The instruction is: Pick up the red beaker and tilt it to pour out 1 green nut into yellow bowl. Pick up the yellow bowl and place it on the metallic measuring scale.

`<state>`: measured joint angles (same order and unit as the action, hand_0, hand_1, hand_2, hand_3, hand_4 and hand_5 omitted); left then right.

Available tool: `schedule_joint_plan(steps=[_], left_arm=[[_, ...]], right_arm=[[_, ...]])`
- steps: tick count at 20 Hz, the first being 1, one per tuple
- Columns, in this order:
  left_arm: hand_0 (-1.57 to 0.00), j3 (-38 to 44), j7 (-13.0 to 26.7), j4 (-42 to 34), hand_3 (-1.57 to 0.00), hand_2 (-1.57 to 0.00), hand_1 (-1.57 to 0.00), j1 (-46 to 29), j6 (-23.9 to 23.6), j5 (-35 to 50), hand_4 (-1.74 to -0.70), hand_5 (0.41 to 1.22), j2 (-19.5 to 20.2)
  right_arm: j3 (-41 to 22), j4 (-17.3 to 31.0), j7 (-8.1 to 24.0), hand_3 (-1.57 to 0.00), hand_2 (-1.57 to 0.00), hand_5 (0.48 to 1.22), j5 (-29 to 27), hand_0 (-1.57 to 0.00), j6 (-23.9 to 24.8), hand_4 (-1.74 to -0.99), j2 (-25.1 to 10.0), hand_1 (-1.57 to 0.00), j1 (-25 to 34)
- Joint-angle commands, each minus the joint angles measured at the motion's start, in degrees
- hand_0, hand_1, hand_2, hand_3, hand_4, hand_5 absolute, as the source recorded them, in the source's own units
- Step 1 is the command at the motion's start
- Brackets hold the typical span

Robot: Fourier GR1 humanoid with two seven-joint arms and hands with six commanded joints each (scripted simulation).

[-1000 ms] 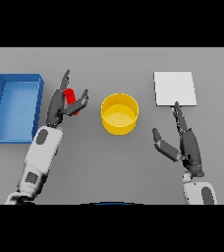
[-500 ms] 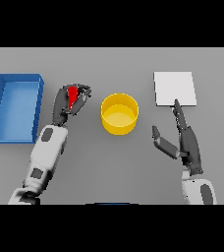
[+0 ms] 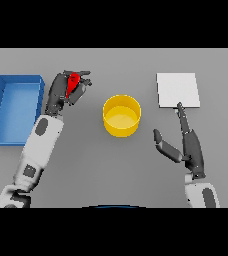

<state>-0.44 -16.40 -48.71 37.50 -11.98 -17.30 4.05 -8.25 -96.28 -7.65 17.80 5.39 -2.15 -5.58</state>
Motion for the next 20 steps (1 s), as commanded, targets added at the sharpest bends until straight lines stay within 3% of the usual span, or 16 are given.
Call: schedule_joint_plan(steps=[1,6,8,12,17,20], left_arm=[[-1.55,-2.45,2.33,-1.09,-1.55,-1.55,-1.55,0.49,0.3,-2.87,-1.73,1.137,1.42],[-1.56,-10.76,8.18,-6.18,-1.55,-1.56,-1.56,0.75,3.8,-10.45,-1.74,1.123,5.22],[-1.56,-12.34,9.64,-8.37,-1.55,-1.56,-1.56,-0.17,4.74,-11.34,-1.74,1.136,5.87],[-1.57,-19.52,15.22,-9.2,-1.56,-1.57,-1.57,4.89,9.15,-19.98,-1.74,1.153,9.48],[-1.57,-29.4,15.5,-5.05,-1.57,-1.57,-1.57,13.18,17.24,-30.84,-1.74,1.199,11.36],[-1.57,-34.37,14.38,-2.5,-1.57,-1.57,-1.57,16.83,22.33,-35.67,-1.61,1.21,11.32]], right_arm=[[0.09,0.04,-0.15,0.0,0.0,0.658,-0.3,0.0,-0.24,-1.101,-0.09,0.0,-0.18],[0.34,-1.06,-0.77,0.0,0.0,0.668,-1.54,0.0,-1.49,-1.092,-0.82,0.0,-0.69],[0.33,-0.99,0.59,0.0,0.0,0.664,-0.99,0.0,-1.32,-1.092,-1.01,0.0,-0.52],[-0.06,-0.86,0.04,0.0,0.0,0.685,-1.5,0.0,-1.82,-1.069,-0.44,0.0,0.13],[-0.42,-1.13,-0.5,0.0,0.0,0.689,-0.36,0.0,-1.19,-1.068,-0.38,0.0,-1.07],[-0.18,-1.26,-0.42,0.0,0.0,0.681,-1.5,0.0,-1.82,-1.063,-0.22,0.0,-0.74]])
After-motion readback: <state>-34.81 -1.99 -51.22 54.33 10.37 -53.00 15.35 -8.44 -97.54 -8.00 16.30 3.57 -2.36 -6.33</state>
